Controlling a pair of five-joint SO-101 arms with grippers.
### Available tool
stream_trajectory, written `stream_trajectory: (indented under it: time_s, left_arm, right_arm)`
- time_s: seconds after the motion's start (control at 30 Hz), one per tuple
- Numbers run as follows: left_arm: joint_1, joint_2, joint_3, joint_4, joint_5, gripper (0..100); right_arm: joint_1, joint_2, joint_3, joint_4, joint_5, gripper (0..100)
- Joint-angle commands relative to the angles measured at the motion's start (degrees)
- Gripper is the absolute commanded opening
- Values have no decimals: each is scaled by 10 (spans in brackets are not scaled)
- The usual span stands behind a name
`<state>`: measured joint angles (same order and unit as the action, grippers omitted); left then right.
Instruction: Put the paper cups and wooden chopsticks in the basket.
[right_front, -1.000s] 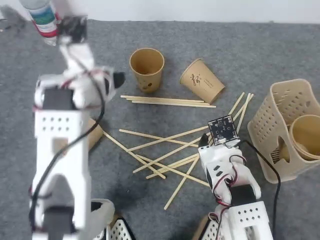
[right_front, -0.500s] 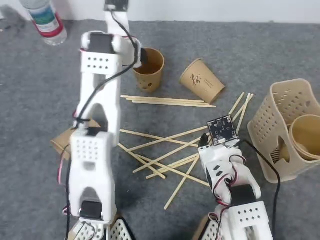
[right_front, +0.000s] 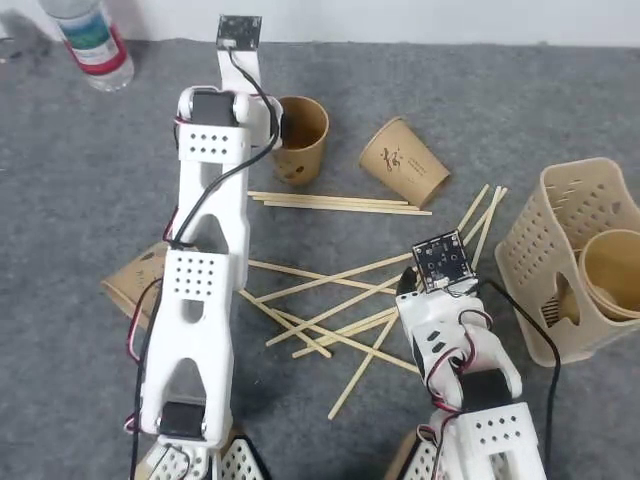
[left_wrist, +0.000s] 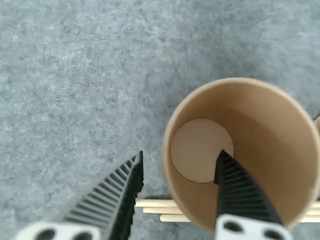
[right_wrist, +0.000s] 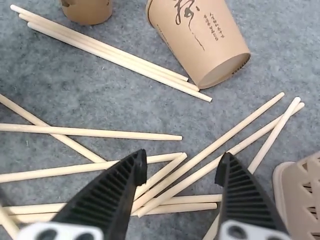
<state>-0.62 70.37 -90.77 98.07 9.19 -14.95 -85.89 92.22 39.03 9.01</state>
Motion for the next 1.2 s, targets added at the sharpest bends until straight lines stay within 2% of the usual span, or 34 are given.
stream_trajectory:
  time_s: [0.0, 0.13, 0.23, 0.47, 0.67, 0.87, 1.03, 1.17]
  left_arm:
    - [1, -3, -19, 13, 6, 220]
    - [16, 9, -19, 15, 4, 170]
    - [32, 9, -22, 15, -10, 13]
    - [36, -83, -29, 27, -14, 10]
    - [46, -276, 120, 27, -24, 10]
    - [105, -535, 313, 26, -61, 10]
    - [155, -726, 388, 26, -61, 10]
    - [167, -825, 440, 26, -61, 10]
  right_arm:
    - [-5, -7, -4, -11, 11, 227]
    - [-5, -7, -4, -11, 12, 227]
    - [-5, -7, -4, -11, 14, 227]
    - [-1, -7, 15, -48, 16, 227]
    - [0, -7, 16, -48, 16, 227]
    - [0, -7, 17, -49, 16, 227]
    - [0, -7, 18, -45, 17, 226]
    - [-1, -7, 23, -33, 17, 225]
